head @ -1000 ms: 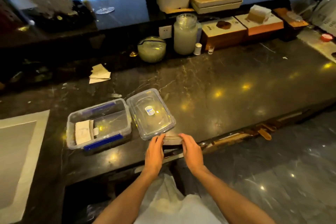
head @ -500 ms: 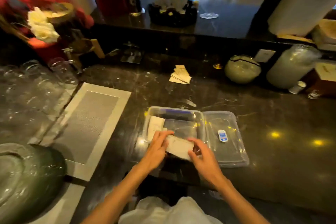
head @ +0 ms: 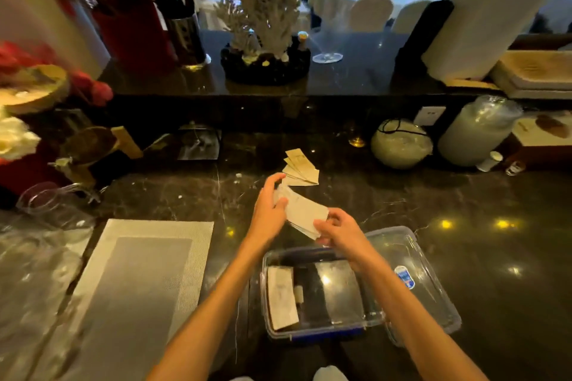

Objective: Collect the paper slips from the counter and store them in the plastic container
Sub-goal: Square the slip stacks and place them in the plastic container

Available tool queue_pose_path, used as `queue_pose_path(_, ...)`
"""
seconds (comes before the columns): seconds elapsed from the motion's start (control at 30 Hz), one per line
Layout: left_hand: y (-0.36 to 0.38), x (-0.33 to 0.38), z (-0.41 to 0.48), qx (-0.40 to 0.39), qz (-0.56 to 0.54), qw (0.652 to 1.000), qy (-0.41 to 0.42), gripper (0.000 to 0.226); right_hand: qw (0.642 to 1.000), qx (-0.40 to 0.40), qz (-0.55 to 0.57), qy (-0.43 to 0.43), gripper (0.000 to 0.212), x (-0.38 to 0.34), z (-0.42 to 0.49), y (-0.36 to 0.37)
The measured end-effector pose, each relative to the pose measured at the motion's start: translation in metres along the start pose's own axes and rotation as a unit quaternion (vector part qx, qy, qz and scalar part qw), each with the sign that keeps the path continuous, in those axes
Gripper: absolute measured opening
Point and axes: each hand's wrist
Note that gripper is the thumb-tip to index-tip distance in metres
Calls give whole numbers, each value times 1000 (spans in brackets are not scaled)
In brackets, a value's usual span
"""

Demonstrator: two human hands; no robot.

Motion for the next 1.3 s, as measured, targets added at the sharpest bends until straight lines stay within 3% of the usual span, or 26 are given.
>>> queue_pose_path(0.1,7,-5,46,-37,2,999,-21,56,999,-7,-36,-4,43,-12,28,6)
queue_pose_path(0.3,42,-11,159,-49,131,990,-13,40,993,65,-84,-55,43,-43,120,34)
queue_pose_path(0.43,78,-20,227,-71,187,979,-23,41,982,96,-161,-37,47,-55,194,54)
queue_pose_path(0.6,120,-52,287,-162,327,929,-62,42,969,95,-228,-1,48,-45,259,70)
queue_pose_path(0.77,136,-93,298,-214,433,874,-55,71,948,95,-297,61,50,-16,283,76)
queue_pose_path(0.9,136,-104,311,-229,385,889,-93,90,947,100,-300,60,58,3,284,79)
queue_pose_path(1.07,127,-99,320,-246,413,864,-151,103,961,115,-243,67,58,7,282,74)
queue_pose_path(1.3,120,-102,258,-107,345,915,-179,84,965,94,-242,31,54,9,271,64)
Point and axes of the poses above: each hand's wrist, its own z-axis towards the middle knuckle, its own y-axis out of the palm, x = y × z, and after that the axes turned 13 degrees about x, right-handed
